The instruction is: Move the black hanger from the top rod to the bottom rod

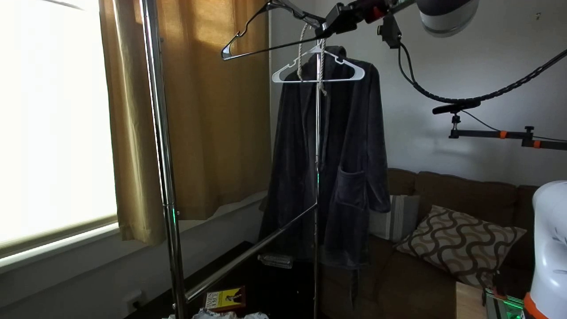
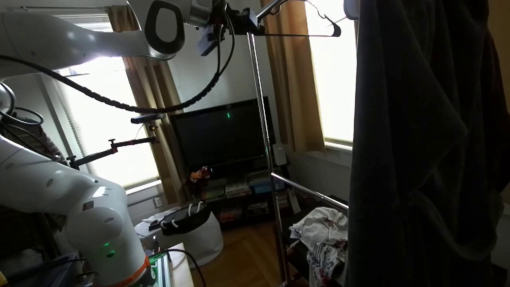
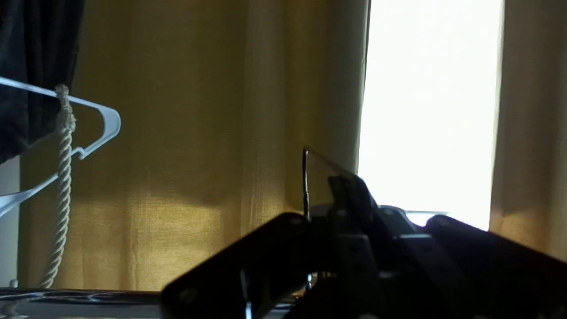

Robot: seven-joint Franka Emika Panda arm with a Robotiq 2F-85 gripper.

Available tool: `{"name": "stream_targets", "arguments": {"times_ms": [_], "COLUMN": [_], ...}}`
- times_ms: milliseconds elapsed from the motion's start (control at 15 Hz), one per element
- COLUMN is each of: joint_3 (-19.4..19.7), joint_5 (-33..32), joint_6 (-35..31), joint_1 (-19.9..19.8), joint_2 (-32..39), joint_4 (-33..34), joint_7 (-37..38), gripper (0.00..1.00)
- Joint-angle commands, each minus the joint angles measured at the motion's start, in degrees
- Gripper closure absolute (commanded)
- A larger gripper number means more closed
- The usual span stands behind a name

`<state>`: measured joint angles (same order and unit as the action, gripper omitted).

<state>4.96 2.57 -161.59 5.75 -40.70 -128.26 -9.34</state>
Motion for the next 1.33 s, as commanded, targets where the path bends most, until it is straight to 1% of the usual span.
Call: {"name": "stream_targets", "arguments": {"times_ms": [0, 200, 400, 533, 600, 733, 867, 933, 1067, 1133, 1267], "joint_3": [7.10, 12.06, 16.69, 19.16, 20.14, 20.77, 20.25, 19.19, 17.27, 15.82, 12.12], "joint_5": [2.53, 3.49, 3.00, 2.22, 2.03, 1.49, 0.92, 0.10, -1.12, -1.61, -2.77], "joint_6": [-0.30, -0.01, 2.06, 5.67, 8.89, 15.82, 20.82, 19.81, 17.75, 16.39, 15.95], "joint_1": [12.03, 20.76, 28.63, 32.13, 32.90, 31.27, 27.49, 24.59, 20.49, 18.24, 13.63], "joint_2": [-5.84, -10.45, -15.76, -18.98, -19.95, -19.76, -17.16, -15.01, -12.11, -10.53, -7.75], "joint_4": [-4.26, -6.38, -8.20, -9.28, -9.42, -10.02, -10.41, -11.27, -12.85, -13.74, -15.31], "joint_7": [-10.47, -18.62, -26.27, -31.45, -33.88, -37.12, -38.39, -38.06, -37.29, -36.64, -34.60], "gripper": [0.97, 0.97, 0.97, 0.98, 0.98, 0.98, 0.99, 0.99, 0.99, 0.99, 0.99]}}
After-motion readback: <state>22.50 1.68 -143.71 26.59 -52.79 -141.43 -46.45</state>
